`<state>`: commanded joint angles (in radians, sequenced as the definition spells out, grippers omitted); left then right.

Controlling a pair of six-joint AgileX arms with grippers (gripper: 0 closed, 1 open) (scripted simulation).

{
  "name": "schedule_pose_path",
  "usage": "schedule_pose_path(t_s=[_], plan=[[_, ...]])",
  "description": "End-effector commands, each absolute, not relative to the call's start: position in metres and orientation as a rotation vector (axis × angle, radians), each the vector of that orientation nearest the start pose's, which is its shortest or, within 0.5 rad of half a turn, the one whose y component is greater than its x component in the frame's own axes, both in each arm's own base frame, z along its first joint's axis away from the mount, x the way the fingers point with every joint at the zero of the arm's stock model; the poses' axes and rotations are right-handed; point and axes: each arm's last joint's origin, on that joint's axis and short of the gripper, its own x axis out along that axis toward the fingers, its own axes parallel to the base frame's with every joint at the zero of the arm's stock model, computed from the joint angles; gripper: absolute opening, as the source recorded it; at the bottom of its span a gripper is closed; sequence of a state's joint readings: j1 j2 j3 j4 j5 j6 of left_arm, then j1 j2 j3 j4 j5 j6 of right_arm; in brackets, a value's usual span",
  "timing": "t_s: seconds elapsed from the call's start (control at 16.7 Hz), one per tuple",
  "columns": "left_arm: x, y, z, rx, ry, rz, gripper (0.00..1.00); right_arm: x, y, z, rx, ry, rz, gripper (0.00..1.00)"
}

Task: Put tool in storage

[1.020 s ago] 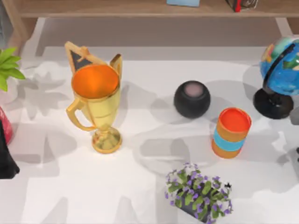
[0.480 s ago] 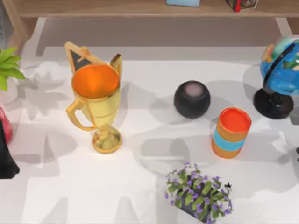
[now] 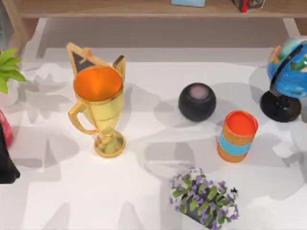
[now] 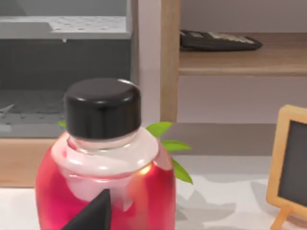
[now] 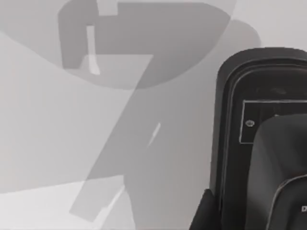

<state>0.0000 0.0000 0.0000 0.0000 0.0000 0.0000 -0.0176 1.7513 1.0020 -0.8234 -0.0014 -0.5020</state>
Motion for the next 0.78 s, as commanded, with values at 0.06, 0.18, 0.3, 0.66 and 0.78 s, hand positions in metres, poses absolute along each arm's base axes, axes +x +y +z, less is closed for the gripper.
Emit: schedule_pose_path(t_s=[0.06, 0.18, 0.3, 0.66, 0.78], plan=[[0.106, -0.001, 0.16, 0.0, 0.0, 0.0, 1.0, 0.293, -0.004, 0.142, -0.38, 1.543, 0.385, 0.0], [0.106, -0.001, 0.16, 0.0, 0.0, 0.0, 1.0, 0.293, -0.004, 0.148, -0.38, 1.536, 0.383, 0.0], [0.106, -0.001, 0.16, 0.0, 0.0, 0.0, 1.0, 0.293, -0.004, 0.148, -0.38, 1.536, 0.383, 0.0], [0.106, -0.001, 0.16, 0.0, 0.0, 0.0, 1.0, 0.299, -0.013, 0.183, -0.375, 1.469, 0.338, 0.0], [0.106, -0.001, 0.16, 0.0, 0.0, 0.0, 1.0, 0.307, -0.022, 0.217, -0.371, 1.399, 0.29, 0.0]])
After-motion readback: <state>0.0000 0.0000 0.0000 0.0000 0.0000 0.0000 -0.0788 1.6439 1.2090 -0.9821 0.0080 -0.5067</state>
